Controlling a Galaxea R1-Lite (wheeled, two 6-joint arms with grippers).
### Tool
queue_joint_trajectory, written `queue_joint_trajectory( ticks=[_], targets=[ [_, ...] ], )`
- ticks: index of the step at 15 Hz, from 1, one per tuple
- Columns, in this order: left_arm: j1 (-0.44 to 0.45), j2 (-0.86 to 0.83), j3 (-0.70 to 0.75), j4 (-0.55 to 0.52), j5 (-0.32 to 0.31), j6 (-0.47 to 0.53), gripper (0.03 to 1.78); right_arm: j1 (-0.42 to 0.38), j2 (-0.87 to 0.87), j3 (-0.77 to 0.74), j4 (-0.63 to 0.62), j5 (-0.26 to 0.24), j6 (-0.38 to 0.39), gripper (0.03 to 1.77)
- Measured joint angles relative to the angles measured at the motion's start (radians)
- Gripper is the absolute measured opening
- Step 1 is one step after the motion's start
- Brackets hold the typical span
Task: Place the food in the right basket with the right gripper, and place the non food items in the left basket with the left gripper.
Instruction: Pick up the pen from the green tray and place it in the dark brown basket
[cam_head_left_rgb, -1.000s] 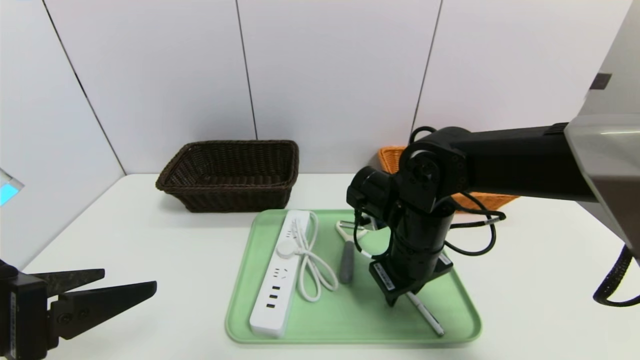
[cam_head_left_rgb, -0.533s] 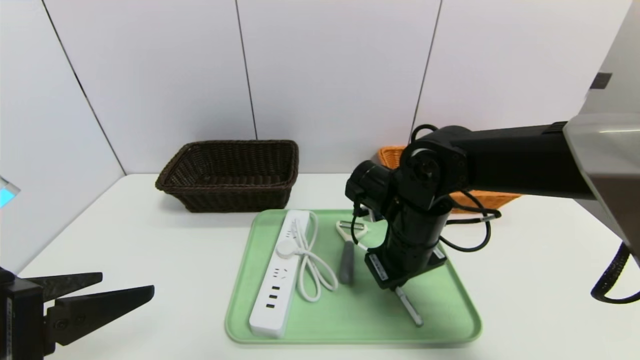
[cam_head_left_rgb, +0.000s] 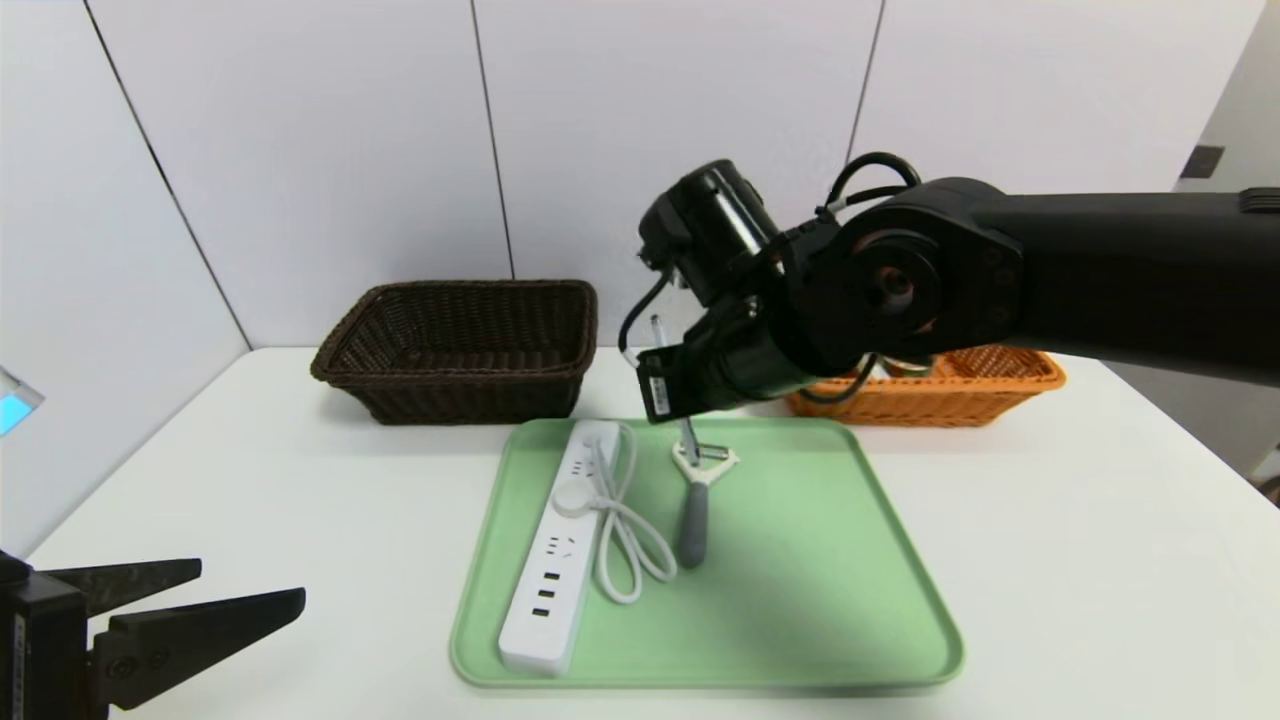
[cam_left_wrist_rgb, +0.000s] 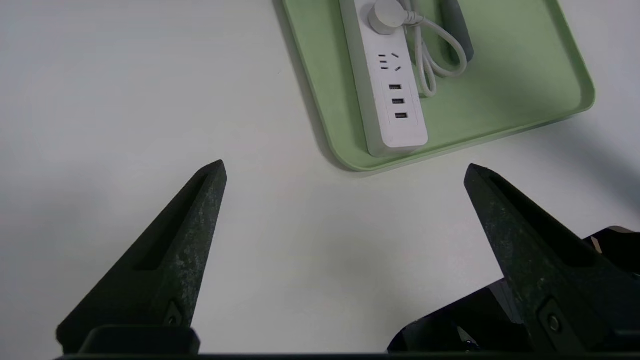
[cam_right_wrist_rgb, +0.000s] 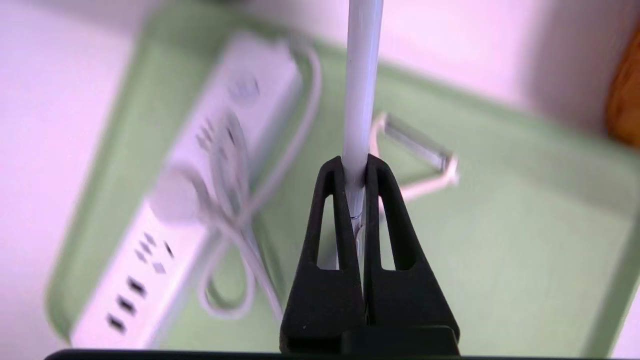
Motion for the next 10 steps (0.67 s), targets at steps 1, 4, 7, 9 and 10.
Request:
queue_joint_trajectory(
  ticks=[1, 4, 7, 9, 10],
  targets=[
    [0.0, 0.0, 0.0, 0.002, 0.0, 0.001, 1.69, 0.003, 0.003, -0.007, -0.072, -0.014, -0.009, 0.08],
    [-0.001, 0.003, 0.001, 0.003, 0.0, 0.001, 1.69, 0.001, 0.031, -0.037, -0.312, -0.028, -0.046, 0.08],
    [-0.001, 0.004, 0.002, 0.002, 0.0, 0.004, 1.69, 0.002, 0.077, -0.049, -0.522, -0.029, -0.087, 0.08],
    [-0.001, 0.002, 0.007, 0.002, 0.0, 0.006, 1.69, 0.004, 0.113, -0.05, -0.664, -0.031, -0.128, 0.08],
    [-0.001, 0.001, 0.009, 0.002, 0.0, 0.007, 1.69, 0.005, 0.131, -0.051, -0.726, -0.032, -0.141, 0.08]
  ],
)
